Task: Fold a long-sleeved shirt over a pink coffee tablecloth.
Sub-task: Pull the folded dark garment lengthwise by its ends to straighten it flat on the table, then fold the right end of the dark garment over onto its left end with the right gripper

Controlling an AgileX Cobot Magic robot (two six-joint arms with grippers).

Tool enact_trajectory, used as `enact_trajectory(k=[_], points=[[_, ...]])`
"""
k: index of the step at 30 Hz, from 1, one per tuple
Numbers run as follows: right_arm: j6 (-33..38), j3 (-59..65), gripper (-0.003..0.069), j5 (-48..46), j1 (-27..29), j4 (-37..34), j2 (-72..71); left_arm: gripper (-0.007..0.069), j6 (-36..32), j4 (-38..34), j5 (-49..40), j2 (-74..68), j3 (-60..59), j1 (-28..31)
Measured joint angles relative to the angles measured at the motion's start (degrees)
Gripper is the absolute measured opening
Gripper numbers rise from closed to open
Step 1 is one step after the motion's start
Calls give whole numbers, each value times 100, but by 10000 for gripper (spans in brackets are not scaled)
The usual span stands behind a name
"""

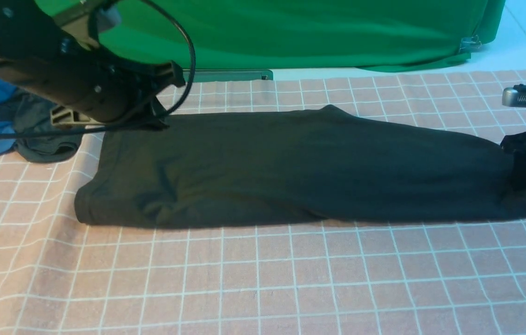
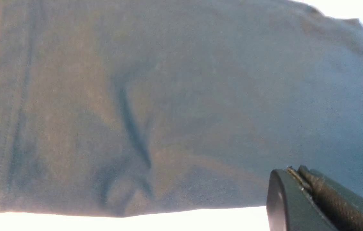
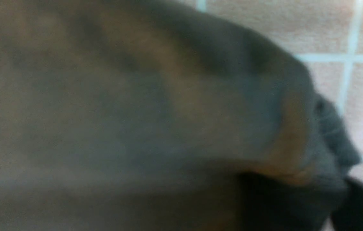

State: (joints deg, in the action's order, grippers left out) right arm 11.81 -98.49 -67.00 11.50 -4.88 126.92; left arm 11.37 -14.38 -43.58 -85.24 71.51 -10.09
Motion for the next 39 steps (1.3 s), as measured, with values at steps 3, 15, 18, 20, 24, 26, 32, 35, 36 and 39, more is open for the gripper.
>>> enact_trajectory(k=[3, 15, 18, 20, 24, 26, 32, 35, 36, 39], points=[[193, -5, 115, -19, 0, -23, -8, 13, 0, 0, -11, 174, 0, 0], [-345, -355, 73, -257, 405, 941, -904, 13, -17, 52, -659, 966, -4, 0], [-400, -511, 73, -270, 416, 803, -1181, 13, -17, 52, -690, 1056, -4, 0], [-406, -594, 73, -271, 349, 488, -1405, 13, -17, 58, -703, 1086, -4, 0], [-406, -814, 73, -283, -57, -142, -1759, 13, 2, 58, -730, 1093, -4, 0], [-411, -925, 73, -283, -277, -409, -1843, 13, 2, 58, -761, 1093, -4, 0], [-505, -1198, 72, -276, -1522, -1415, -1883, 13, 2, 62, -769, 1093, -4, 0], [-592, -1218, 72, -187, -2130, -1653, -1839, 13, 2, 62, -794, 1093, -4, 0], [-645, -1240, 72, -124, -2357, -1692, -1802, 13, 2, 62, -801, 1093, -4, 0], [-858, -1255, 72, 257, -2983, -1757, -1677, 13, 2, 62, -804, 1093, -4, 0]])
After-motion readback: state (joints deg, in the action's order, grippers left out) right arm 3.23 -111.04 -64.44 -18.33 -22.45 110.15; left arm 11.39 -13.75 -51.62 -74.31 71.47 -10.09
